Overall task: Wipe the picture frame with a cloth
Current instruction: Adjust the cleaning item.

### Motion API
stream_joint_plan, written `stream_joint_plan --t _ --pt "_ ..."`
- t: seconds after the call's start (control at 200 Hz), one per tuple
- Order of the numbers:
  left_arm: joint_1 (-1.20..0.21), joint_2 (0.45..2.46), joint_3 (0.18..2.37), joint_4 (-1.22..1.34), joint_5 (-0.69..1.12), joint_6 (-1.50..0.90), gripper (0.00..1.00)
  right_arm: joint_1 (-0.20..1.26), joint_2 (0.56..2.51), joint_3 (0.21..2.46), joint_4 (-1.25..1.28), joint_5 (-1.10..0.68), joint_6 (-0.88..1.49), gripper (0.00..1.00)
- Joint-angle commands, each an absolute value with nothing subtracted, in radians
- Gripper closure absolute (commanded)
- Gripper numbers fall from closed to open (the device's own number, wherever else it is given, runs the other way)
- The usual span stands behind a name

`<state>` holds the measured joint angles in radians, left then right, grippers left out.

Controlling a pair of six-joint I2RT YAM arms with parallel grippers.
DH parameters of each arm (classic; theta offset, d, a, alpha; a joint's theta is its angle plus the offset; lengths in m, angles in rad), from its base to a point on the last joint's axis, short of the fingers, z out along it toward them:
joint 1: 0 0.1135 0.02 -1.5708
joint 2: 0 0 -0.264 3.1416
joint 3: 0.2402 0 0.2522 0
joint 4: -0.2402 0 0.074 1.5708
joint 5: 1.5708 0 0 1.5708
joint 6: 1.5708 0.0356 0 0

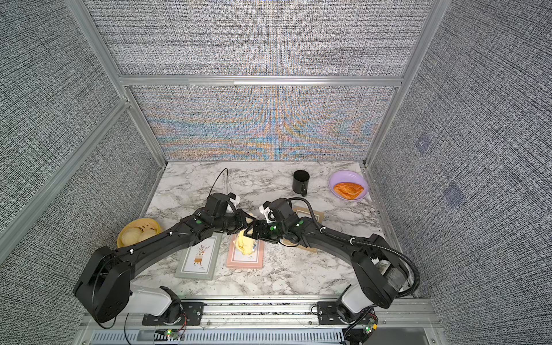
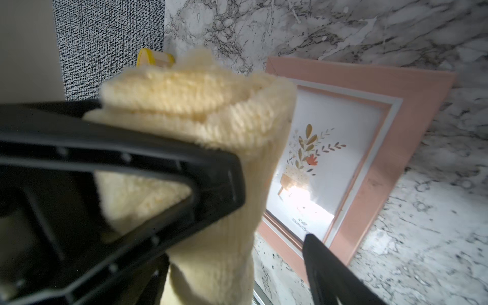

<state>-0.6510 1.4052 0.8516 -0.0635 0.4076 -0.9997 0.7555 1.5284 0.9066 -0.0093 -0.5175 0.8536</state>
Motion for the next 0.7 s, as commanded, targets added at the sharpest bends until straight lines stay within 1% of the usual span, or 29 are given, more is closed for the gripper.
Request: stream_joint_plan --t 0.0,0.075,0.12,0.2,0.295,0.365,0.415,0.475,0.531,0.581,0.696 --pt "-0.653 1.401 0.839 0.02 0.485 -1.04 0.77 0.759 1.549 0.894 0.203 -0.549 0.917 0.24" --pt "-0.654 1.4 0.821 0.05 0.492 -1.056 0.77 0.76 1.56 0.878 0.284 -0.555 0.947 0.32" --pt "-0.653 1.396 0.81 0.055 0.489 -1.06 0.78 0.76 1.564 0.869 0.318 -0.555 0.951 0.42" --pt "-0.653 1.389 0.793 0.059 0.482 -1.066 0.78 0.761 1.563 0.851 0.387 -0.556 0.999 0.54" --pt "-0.653 1.391 0.78 0.072 0.481 -1.074 0.78 0.762 1.567 0.838 0.448 -0.568 1.016 0.75" --pt "-0.651 1.396 0.776 0.067 0.477 -1.071 0.78 0.762 1.559 0.836 0.432 -0.561 1.012 0.91" --pt "-0.646 1.398 0.777 0.046 0.467 -1.064 0.76 0.761 1.549 0.838 0.399 -0.55 1.002 1.0" --pt "-0.627 1.391 0.786 0.0 0.447 -1.044 0.7 0.76 1.531 0.846 0.316 -0.531 0.979 1.0" --pt "-0.597 1.379 0.798 -0.06 0.423 -1.016 0.59 0.759 1.511 0.852 0.226 -0.507 0.968 1.0" --pt "-0.562 1.366 0.817 -0.128 0.404 -0.986 0.51 0.754 1.49 0.859 0.116 -0.485 0.912 1.0" --pt "-0.48 1.33 0.854 -0.254 0.361 -0.913 0.39 0.741 1.438 0.861 -0.061 -0.444 0.864 1.0"
